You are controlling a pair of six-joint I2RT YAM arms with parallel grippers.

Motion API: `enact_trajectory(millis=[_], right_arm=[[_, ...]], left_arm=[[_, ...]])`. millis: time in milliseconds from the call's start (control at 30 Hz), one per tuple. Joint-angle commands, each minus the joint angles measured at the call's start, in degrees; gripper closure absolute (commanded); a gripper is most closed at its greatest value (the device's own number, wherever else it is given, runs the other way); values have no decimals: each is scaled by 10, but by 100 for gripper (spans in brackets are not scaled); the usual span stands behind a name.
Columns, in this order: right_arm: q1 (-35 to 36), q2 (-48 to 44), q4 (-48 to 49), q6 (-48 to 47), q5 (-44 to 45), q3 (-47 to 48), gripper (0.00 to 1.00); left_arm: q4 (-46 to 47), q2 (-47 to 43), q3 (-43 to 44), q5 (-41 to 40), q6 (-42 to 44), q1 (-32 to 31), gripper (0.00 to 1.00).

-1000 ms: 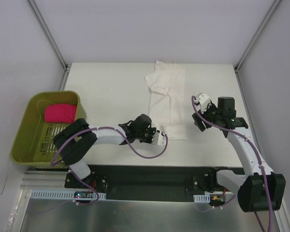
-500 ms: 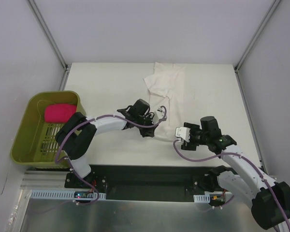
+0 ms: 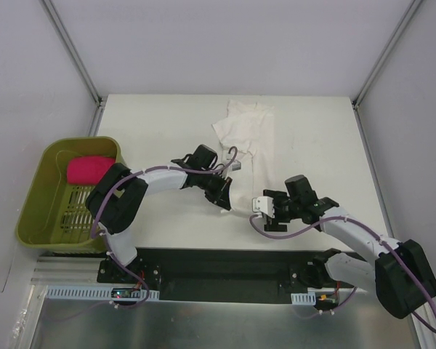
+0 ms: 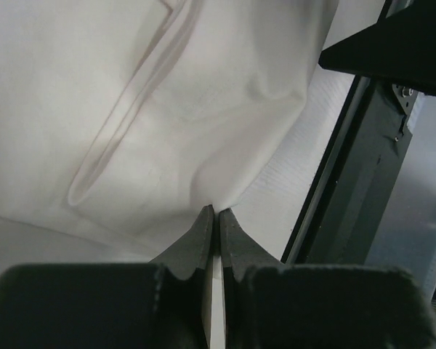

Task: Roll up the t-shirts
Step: Roll the T-shirt to the center of the board.

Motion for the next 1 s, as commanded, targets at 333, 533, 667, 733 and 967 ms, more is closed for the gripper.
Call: enact_trajectory(millis=[333, 533, 667, 733, 967], right_arm=[[62, 98, 125, 49, 64, 32, 21], [95, 149, 190, 70, 165, 34, 54], [95, 149, 162, 71, 159, 46, 82], [93, 147, 122, 83, 146, 61, 87], [84, 164, 43, 128, 108, 109, 89]], left_arm=[[21, 13, 16, 77, -67, 46, 100], [21, 4, 9, 83, -68, 68, 100], [15, -25, -7, 29, -47, 78, 76], [12, -58, -25, -24, -11, 79, 62], [79, -214, -157, -126, 135, 70, 50]])
